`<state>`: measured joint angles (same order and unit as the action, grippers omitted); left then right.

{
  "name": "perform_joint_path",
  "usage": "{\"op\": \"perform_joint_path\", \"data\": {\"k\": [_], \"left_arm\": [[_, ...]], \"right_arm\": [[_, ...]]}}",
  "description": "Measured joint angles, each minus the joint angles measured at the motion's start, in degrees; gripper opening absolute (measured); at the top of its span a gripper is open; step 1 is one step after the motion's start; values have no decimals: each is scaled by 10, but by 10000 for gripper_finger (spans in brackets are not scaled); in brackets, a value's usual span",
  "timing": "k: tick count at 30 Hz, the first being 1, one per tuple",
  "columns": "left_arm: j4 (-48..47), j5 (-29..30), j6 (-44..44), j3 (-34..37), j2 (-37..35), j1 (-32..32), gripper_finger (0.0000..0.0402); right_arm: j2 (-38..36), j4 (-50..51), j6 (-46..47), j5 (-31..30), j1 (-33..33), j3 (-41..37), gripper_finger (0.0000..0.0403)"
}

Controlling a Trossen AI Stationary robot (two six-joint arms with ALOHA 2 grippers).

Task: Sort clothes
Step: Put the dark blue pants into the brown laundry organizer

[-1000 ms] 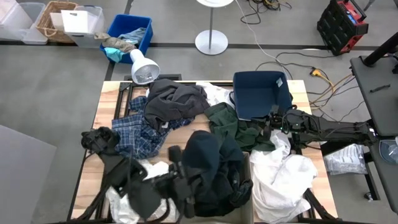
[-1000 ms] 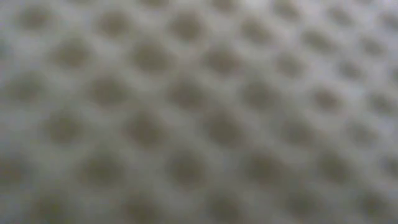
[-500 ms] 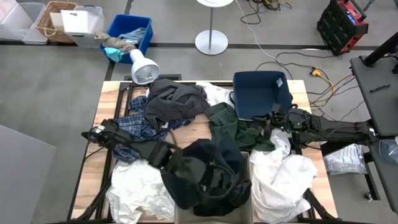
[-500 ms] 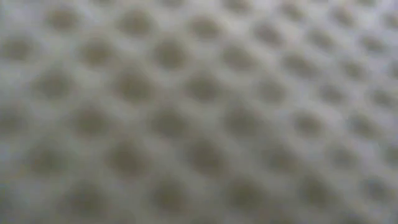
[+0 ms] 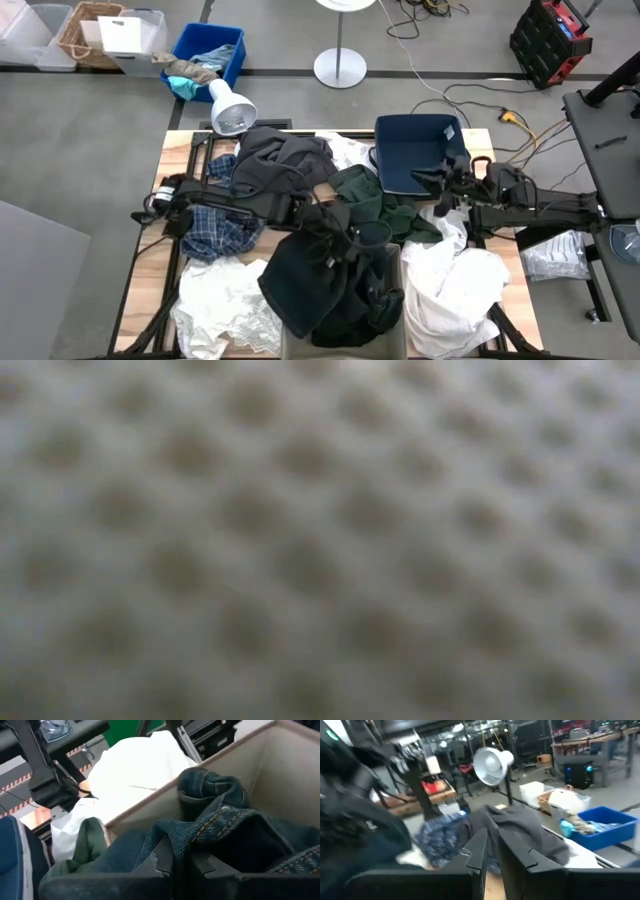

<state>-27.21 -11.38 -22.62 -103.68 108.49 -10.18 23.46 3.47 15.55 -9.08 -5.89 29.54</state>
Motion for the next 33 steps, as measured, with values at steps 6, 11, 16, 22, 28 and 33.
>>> {"op": "perform_joint_path", "data": {"k": [6,11,16,22,28,33], "left_arm": [[15,-15,164,-37,-8,6,7],[-8,-45,258,-66,-5,-1,54],[13,-139,284,-97,-5,1,126],[-14,-161,358,-133,-3,5,209],[-56,-128,382,-134,-3,4,262],[-94,-164,374,-135,-3,-1,289]], "right_arm": [[37,0,113,39,0,72,34],[74,4,151,47,0,138,34],[122,9,176,44,0,188,34],[211,57,192,47,17,269,34],[310,147,168,42,75,381,34],[366,277,169,-49,117,482,34]]}}
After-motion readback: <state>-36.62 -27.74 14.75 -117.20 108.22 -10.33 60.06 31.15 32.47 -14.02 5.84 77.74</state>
